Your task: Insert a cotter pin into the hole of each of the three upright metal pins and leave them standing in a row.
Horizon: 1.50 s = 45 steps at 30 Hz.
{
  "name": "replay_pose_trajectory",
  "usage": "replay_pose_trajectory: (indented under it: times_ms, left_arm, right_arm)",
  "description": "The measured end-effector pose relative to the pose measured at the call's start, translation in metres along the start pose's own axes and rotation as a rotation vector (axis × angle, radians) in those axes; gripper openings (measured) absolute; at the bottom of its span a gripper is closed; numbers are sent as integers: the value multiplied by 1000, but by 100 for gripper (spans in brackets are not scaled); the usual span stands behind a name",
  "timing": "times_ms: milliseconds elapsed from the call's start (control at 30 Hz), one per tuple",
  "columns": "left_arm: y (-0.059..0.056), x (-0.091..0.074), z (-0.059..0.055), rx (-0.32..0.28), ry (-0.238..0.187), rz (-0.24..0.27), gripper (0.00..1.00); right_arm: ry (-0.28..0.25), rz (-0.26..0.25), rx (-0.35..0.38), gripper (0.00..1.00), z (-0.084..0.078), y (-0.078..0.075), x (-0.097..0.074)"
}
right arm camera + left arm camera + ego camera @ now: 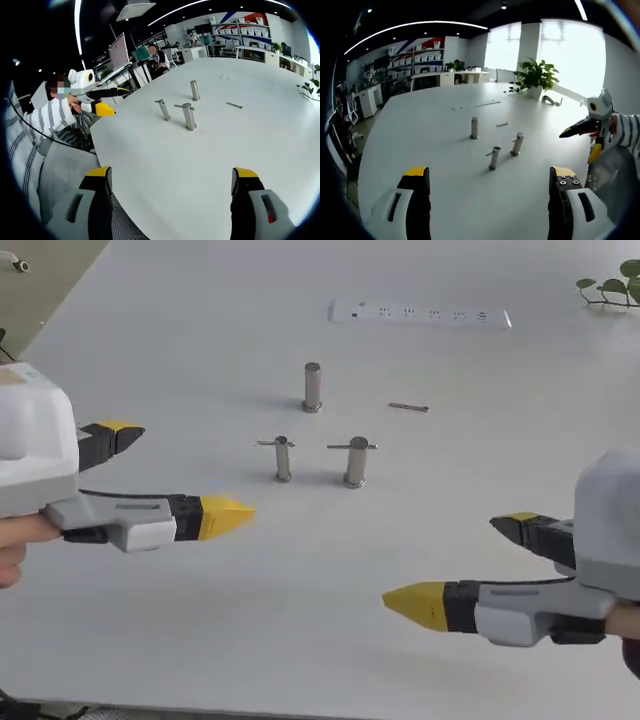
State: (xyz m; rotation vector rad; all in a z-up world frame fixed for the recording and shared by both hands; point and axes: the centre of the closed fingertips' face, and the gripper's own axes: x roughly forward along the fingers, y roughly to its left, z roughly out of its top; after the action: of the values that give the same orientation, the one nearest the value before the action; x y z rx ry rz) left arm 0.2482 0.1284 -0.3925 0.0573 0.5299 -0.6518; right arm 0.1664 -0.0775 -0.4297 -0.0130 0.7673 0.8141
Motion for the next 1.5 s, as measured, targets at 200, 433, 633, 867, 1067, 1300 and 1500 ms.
replay_pose_trajectory:
  times_ms: [200, 433, 633, 867, 1067, 1300, 1500]
  left_arm:
    - [12, 29, 40, -102, -124, -40, 94]
    - [22, 73, 64, -136, -163, -57, 93]
    - [10, 107, 71, -65, -130, -160, 88]
    - [17, 146, 73, 45, -67, -184, 71]
    - [12, 165, 60, 103, 6, -229, 51]
    - [15, 180, 51, 112, 43, -234, 38]
    - [15, 193, 44, 101, 47, -218, 33]
  right_arm:
    - [-8, -22, 40, 94, -5, -8, -6]
    - [-12, -64, 93, 91, -7, -20, -13]
    - [-35, -83, 139, 90, -5, -28, -16]
    - [-90, -82, 202, 85, 1, -31, -22]
    - [-97, -100, 214, 83, -1, -34, -24]
    - [-77, -105, 219, 81, -7, -35, -25]
    - [-89, -132, 227, 77, -5, -41, -28]
